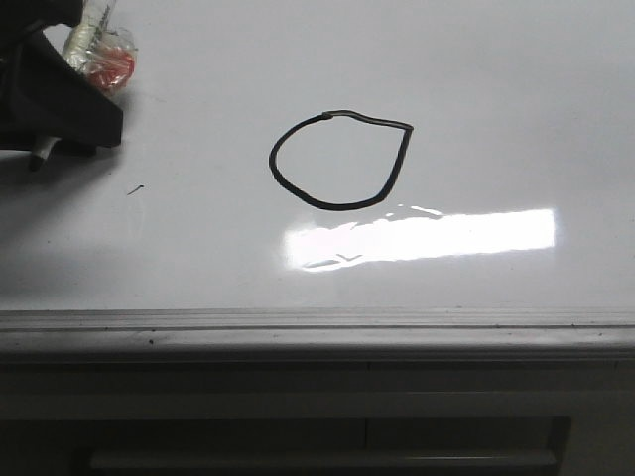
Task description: Write number 0 on whiteboard
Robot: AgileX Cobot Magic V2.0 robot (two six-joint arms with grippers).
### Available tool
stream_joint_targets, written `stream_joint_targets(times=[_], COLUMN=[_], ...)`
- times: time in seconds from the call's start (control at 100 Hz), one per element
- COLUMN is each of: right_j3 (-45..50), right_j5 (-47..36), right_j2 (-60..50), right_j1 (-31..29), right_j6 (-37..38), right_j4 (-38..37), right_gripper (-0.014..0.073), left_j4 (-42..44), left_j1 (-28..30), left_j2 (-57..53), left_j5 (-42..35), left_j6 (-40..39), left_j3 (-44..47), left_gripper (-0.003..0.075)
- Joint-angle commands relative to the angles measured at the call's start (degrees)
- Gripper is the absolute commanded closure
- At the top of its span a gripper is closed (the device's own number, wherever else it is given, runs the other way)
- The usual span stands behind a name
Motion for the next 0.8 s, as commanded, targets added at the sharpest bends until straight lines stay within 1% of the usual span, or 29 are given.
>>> stream_joint_targets(times=[0.0, 0.08, 0.3, 0.37, 0.46, 0.57, 0.62, 0.69, 0.74, 0.79], right_j3=[-1.33, -1.33, -1.33, -1.33, -1.33, -1.33, -1.33, -1.33, -1.33, -1.33], right_j5=[-4.39, -4.39, -4.47, -4.47, -4.47, -4.47, -4.47, -4.47, -4.47, -4.52], right_j2=[0.05, 0.05, 0.05, 0.05, 0.05, 0.05, 0.05, 0.05, 0.05, 0.05], right_j1=[-0.34, -0.34, -0.34, -0.34, -0.34, -0.34, -0.34, -0.34, -0.34, -0.34], right_j6=[0.0, 0.0, 0.0, 0.0, 0.0, 0.0, 0.6, 0.88, 0.88, 0.88], right_j4=[-0.44, -0.44, -0.44, -0.44, -0.44, -0.44, -0.44, -0.44, -0.44, -0.44], right_gripper=[0.0661, 0.0661, 0.0661, 0.0661, 0.0661, 0.0661, 0.0661, 0.0661, 0.0661, 0.0661], left_j4=[-0.3, -0.3, -0.3, -0.3, -0.3, -0.3, -0.3, -0.3, -0.3, -0.3], left_j1=[0.26, 0.26, 0.26, 0.26, 0.26, 0.26, 0.26, 0.26, 0.26, 0.26], left_j2=[0.63, 0.63, 0.63, 0.63, 0.63, 0.63, 0.63, 0.63, 0.63, 0.63], left_j5=[-2.15, -2.15, -2.15, -2.15, -2.15, -2.15, -2.15, -2.15, -2.15, -2.15], left_j6=[-0.26, -0.26, -0.26, -0.26, -0.26, -0.26, -0.26, -0.26, -0.26, -0.26], left_j3=[-1.07, -1.07, -1.07, -1.07, -1.07, -1.07, -1.07, -1.07, -1.07, -1.07], left_gripper=[0.0734, 0.0693, 0.0496, 0.0451, 0.0423, 0.0416, 0.0389, 0.0304, 0.0222, 0.0163])
